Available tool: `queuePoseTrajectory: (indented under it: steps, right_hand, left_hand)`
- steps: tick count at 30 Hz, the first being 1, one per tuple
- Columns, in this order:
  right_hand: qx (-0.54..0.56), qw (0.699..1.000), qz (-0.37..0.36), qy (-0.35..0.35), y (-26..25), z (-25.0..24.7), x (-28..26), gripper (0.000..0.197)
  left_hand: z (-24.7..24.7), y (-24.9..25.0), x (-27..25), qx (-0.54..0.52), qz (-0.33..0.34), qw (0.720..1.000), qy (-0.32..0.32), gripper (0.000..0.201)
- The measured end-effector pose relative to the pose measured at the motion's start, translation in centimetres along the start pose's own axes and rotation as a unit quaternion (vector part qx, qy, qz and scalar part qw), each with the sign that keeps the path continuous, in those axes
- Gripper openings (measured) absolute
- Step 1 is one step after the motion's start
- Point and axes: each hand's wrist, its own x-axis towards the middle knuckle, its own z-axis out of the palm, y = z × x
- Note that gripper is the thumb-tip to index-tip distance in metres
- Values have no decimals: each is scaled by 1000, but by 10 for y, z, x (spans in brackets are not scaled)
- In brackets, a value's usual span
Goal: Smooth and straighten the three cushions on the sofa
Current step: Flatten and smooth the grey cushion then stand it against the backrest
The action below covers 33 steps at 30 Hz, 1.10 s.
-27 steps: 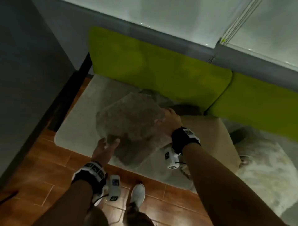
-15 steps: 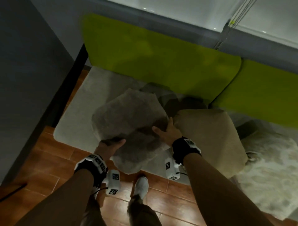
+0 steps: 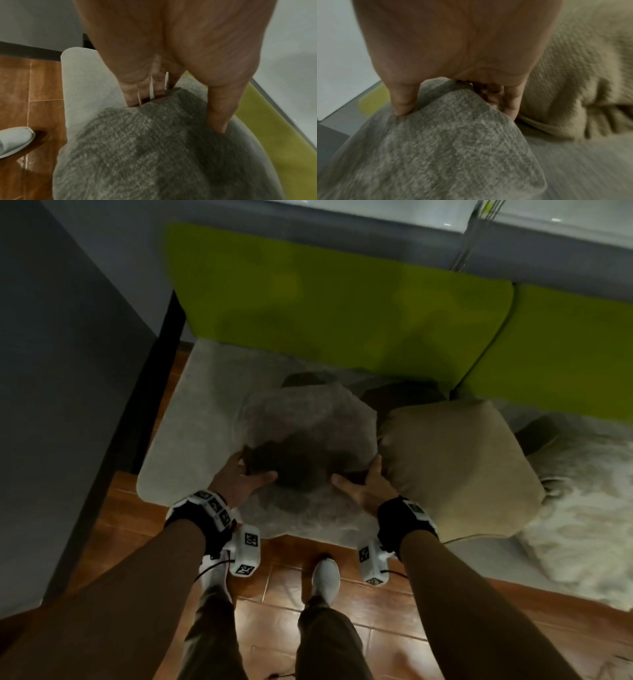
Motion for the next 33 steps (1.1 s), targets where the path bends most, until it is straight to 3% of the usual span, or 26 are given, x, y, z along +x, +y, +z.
queuePoseTrajectory:
  steps: [2,5,9,12,15,19,21,24,30,33]
  right_hand:
    - [27,999,-5,19,3,17,-9,139]
    - [19,996,-45,68,-6,44,-16,129]
    - [40,993,-25,106,-26,67,-20,120]
    - [88,985,35,143,-24,83,-20,126]
    - [128,971,47,194,-18,104,-22,141]
    - [175,949,87,248,-14,129,-24,141]
    - [182,948,97,241,-12,138,-26,141]
    - [192,949,89,234,-14,140,-28,131]
    - [225,951,22,213,-42,110,-20,118]
    - [260,941,-21,214,-52,96,-18,107]
  left_hand:
    - [-16,-10,8,4,-14,1000,-6,132]
    - [-36,-19,13,44,1,998,-50,98]
    - [-63,-28,22,77,32,992,-98,76]
    - [-79,-42,44,123,36,986,-108,80]
    - [-90,-58,64,158,20,982,-100,87]
    - [-92,-66,73,135,19,971,-196,84]
    - [-89,-71,75,104,43,968,-226,101]
    - [-86,-78,82,81,57,972,-214,111]
    - [-81,-63,76,-30,69,988,-138,96]
    - [-80,-51,73,-83,81,988,-107,111]
